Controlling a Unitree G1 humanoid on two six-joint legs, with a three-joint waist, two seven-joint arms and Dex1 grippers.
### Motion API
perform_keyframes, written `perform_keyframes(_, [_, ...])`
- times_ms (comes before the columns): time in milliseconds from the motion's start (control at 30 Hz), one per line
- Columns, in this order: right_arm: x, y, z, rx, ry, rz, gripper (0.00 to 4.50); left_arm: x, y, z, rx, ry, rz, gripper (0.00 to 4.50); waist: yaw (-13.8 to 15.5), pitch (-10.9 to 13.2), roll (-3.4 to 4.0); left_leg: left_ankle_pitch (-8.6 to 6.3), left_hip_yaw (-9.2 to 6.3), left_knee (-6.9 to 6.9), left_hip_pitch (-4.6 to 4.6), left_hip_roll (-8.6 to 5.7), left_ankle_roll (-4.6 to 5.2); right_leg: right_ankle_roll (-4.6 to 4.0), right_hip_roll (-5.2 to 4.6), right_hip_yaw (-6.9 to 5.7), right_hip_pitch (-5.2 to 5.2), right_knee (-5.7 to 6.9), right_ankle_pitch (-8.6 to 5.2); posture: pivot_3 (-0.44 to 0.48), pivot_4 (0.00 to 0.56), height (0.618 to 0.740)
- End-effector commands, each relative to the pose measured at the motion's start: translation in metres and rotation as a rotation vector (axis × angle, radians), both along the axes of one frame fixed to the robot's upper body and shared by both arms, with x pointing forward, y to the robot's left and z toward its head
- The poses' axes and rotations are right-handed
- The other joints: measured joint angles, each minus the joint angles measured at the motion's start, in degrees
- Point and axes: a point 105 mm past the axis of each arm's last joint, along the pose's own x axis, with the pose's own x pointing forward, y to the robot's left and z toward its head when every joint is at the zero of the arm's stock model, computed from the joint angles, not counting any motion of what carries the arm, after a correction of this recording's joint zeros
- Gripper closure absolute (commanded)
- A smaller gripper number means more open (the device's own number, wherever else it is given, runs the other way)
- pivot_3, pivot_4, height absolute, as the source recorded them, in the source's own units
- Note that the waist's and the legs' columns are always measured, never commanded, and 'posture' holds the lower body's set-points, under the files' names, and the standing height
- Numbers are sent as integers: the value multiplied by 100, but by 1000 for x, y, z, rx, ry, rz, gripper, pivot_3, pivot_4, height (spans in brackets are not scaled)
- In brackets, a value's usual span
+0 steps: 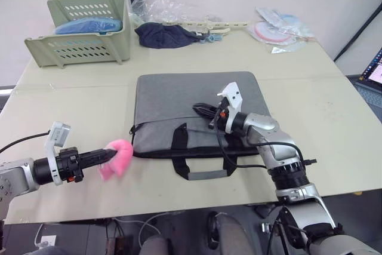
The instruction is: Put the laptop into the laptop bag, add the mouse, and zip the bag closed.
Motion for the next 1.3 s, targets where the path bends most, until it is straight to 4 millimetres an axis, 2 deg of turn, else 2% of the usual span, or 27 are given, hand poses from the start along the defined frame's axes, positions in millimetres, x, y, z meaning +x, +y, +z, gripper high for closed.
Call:
perform_keyframes(33, [-7,-7,-57,-97,182,-26,4500,-8,-10,2,-18,6,-59,4466,0,0,0,0,0,0,0,0,0,0,0,0,0,0,0,0,150,740])
perform_keyframes(233, [-7,-7,-57,-97,181,-27,4500,-7,-19,-3,-34,7,-79,4466,2,1,2,0,0,0,0,0,-1,-2,1,0,0,-1,-1,0,150,740])
perform_keyframes(833, [-5,-7,-55,-98,177,-36,4500,-5,-70,-11,-131,16,-214,4466,22,-7,-10,0,-1,1,0,0,-1,-2,0,4,4,-3,-1,0,150,740])
perform_keyframes(1300, [-4,-8,-55,-98,176,-42,4500,3,-100,-10,-174,-1,-298,4466,39,-13,-9,0,-2,4,1,-1,0,-2,0,6,9,-7,-1,0,150,740])
